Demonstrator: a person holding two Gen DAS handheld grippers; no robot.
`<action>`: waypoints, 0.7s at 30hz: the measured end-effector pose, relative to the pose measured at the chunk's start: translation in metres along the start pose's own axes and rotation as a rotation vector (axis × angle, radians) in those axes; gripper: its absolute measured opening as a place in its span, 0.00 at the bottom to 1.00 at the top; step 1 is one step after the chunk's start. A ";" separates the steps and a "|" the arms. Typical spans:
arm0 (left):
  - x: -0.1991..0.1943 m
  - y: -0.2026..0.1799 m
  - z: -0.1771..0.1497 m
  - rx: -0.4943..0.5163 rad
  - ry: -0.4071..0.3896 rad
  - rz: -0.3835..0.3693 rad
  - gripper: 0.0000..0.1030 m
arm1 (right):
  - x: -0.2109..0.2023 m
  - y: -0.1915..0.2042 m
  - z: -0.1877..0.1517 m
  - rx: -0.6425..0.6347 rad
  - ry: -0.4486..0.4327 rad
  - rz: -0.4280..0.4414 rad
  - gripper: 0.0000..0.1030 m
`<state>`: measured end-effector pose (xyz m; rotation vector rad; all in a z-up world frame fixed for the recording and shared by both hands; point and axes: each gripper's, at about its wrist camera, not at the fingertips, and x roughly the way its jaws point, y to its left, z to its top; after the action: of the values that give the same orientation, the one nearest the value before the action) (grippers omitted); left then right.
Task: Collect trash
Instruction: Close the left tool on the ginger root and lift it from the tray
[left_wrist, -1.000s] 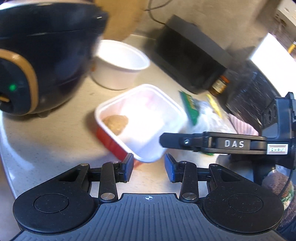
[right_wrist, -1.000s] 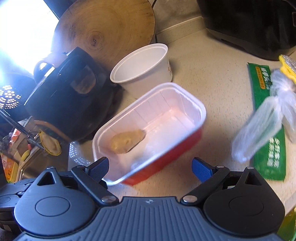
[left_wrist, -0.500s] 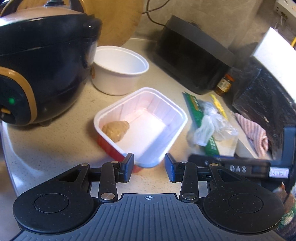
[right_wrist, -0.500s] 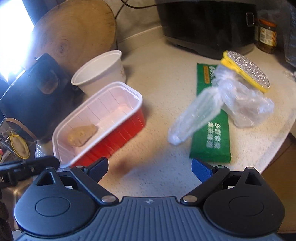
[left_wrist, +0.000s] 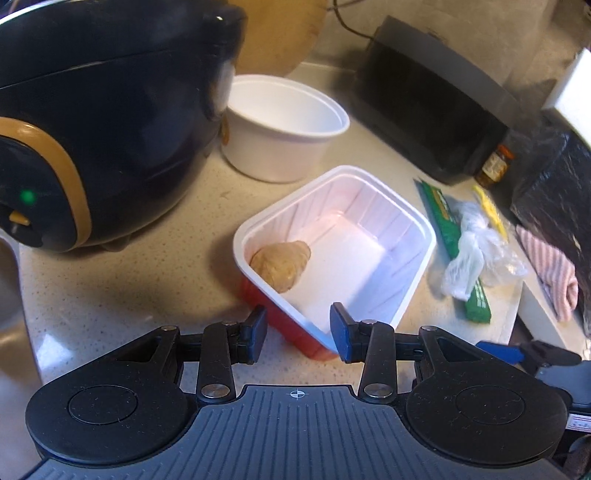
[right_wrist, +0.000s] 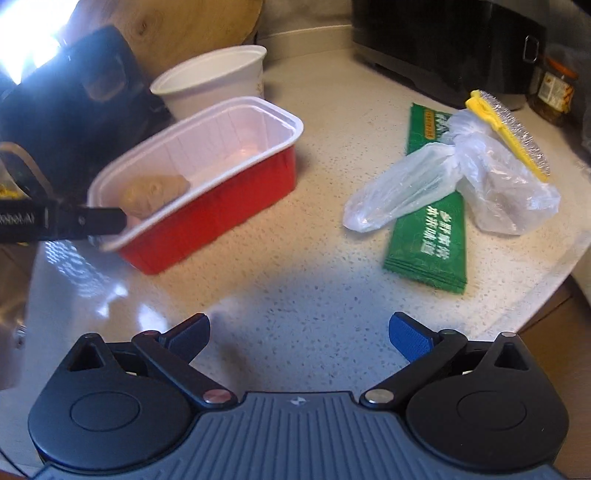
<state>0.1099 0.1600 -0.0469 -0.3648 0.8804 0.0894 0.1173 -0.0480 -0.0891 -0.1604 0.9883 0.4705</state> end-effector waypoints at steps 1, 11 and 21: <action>-0.001 -0.002 -0.001 0.027 0.012 0.003 0.34 | 0.001 0.003 -0.001 0.014 0.001 -0.052 1.00; -0.069 -0.010 -0.007 0.233 -0.063 -0.068 0.29 | -0.024 -0.015 0.009 0.036 -0.071 0.078 0.94; -0.013 -0.090 0.001 0.731 0.214 0.007 0.35 | -0.033 -0.050 -0.004 0.085 -0.159 0.008 0.94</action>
<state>0.1225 0.0769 -0.0118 0.3178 1.0599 -0.2675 0.1217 -0.1035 -0.0675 -0.0420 0.8519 0.4413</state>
